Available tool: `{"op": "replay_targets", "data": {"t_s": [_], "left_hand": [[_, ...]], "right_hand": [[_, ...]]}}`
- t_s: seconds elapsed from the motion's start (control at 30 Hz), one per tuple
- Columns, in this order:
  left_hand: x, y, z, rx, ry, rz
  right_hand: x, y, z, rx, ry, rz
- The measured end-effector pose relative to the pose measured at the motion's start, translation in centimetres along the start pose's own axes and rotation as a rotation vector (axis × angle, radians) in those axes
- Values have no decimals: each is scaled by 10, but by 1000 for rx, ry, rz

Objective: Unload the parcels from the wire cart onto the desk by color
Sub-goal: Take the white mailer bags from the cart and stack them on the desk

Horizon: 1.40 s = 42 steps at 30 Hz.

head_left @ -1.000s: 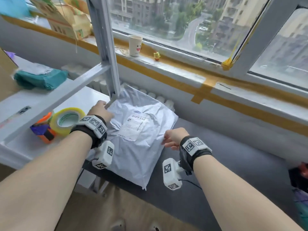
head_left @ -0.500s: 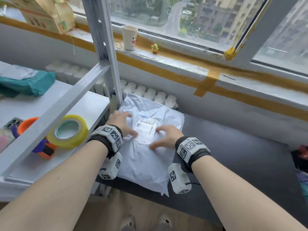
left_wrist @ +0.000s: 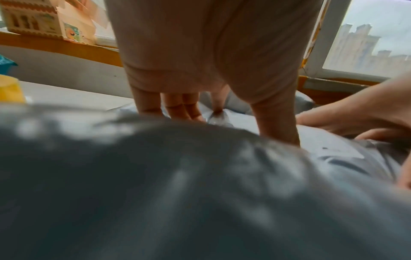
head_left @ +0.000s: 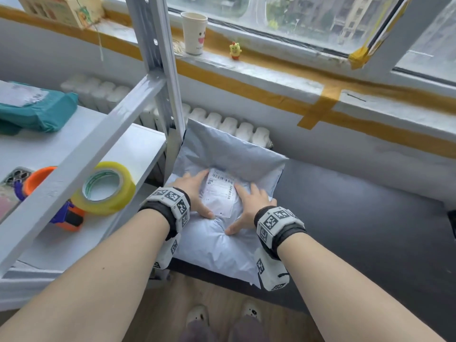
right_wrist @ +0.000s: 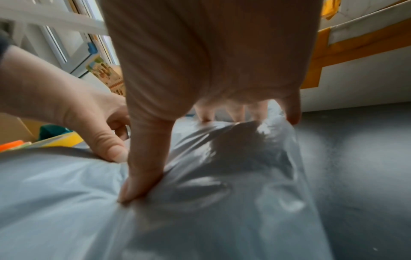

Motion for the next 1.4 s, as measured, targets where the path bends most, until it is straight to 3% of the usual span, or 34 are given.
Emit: {"op": "replay_targets", "data": {"t_s": [0.27, 0.67, 0.87, 1.1, 1.4], "left_hand": [[13, -2, 2, -2, -170, 85], [40, 12, 19, -84, -128, 43], [73, 14, 57, -159, -148, 197], [66, 2, 161, -341, -216, 197], [-10, 37, 360, -691, -323, 151]], "right_hand": [[2, -9, 0, -2, -61, -6], [27, 15, 3, -15, -180, 25], [57, 38, 32, -118, -297, 213], [77, 86, 125, -287, -362, 346], [47, 181, 296, -571, -575, 427]]}}
Point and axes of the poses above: each hand's wrist, its own y-axis away from the middle knuckle, its own x-axis out of the back of the hand, z = x × y, the point moved 10 cm from there along -y, towards the middle knuckle, and after that the axes turned 10 degrees about -x, right-handed, at the moved point
